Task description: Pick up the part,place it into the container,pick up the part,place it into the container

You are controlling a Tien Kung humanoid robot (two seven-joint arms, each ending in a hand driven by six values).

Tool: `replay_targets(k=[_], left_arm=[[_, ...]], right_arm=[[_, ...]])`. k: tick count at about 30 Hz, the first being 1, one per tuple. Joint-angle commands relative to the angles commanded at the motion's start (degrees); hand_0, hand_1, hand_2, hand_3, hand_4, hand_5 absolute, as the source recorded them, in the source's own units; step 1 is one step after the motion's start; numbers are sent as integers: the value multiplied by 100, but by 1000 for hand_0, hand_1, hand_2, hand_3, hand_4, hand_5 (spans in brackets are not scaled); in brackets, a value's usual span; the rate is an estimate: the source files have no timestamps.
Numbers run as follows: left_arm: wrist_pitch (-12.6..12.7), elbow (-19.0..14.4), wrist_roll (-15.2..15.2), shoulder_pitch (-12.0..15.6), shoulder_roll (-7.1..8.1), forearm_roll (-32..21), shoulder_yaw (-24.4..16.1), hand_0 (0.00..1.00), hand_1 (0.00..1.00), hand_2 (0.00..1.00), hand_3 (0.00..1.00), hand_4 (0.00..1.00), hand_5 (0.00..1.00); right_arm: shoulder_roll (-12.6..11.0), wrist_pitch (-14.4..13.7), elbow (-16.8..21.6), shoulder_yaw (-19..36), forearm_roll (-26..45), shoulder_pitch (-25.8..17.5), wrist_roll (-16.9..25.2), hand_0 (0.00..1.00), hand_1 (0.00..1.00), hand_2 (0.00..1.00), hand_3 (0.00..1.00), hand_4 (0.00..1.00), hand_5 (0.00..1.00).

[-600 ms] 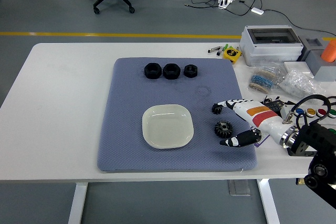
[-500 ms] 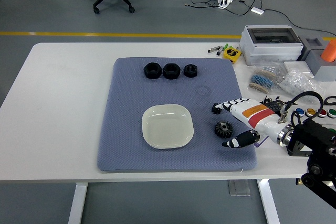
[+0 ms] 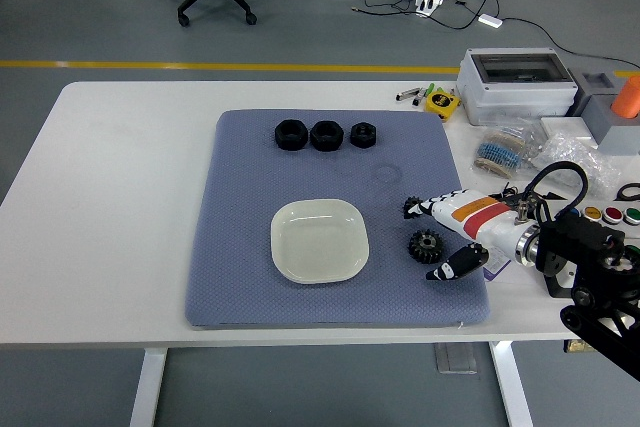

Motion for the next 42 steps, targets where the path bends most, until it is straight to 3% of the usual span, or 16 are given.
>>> replay_targets(k=[9,10,15,16,21,22,26,27,28,33,34,39,40,42], left_arm=[[22,0,-4,-6,14,-42,79,744,729,771,600,666,637],[25,0,-7,-6,16,-53,91,743,727,761,598,667,641],[41,0,-2,-5,19,-27,77,743,727,761,598,667,641],[41,0,-3,0,21,-33,87,742,723,759,598,667,643],[42,0,16,20,21,55,43,742,723,759,598,667,643],[41,0,17,21,21,61,43,740,722,750,597,663,639],[40,0,27,29,21,109,23,740,722,750,597,663,639],[40,0,28,29,21,119,19,740,722,750,597,663,639],[40,0,29,29,21,125,17,740,719,748,599,662,639],[42,0,25,29,23,141,7,740,719,748,599,662,639],[42,0,24,26,24,135,17,739,715,743,600,659,636],[46,0,0,10,35,6,136,739,715,743,600,659,636],[48,0,-6,7,35,-19,153,738,715,740,599,657,634],[49,0,-11,0,34,-42,170,738,715,740,599,657,634]], right_arm=[[51,59,-339,-162,93,190,106,738,750,765,810,992,315],[51,52,-369,-171,104,202,117,681,710,734,732,905,290],[69,34,-525,-268,159,266,162,681,710,734,732,905,290],[87,31,-568,-291,168,281,168,647,679,705,662,842,291],[227,14,-831,-365,182,364,210,647,679,705,662,842,291],[241,11,-857,-372,178,371,215,622,659,664,596,813,301],[325,-44,-1021,-404,183,404,250,622,659,664,596,813,301],[332,-54,-1040,-402,174,405,252,622,659,664,596,813,301],[335,-60,-1049,-400,166,405,252,562,599,596,538,763,291],[339,-94,-1076,-411,168,409,235,562,599,596,538,763,291],[341,-83,-1079,-410,185,408,220,344,402,465,496,640,398],[335,-35,-1103,-394,303,402,236,344,402,465,496,640,398],[329,-34,-1102,-392,329,398,240,101,163,304,456,647,434],[317,-32,-1096,-380,376,390,244,101,163,304,456,647,434]])
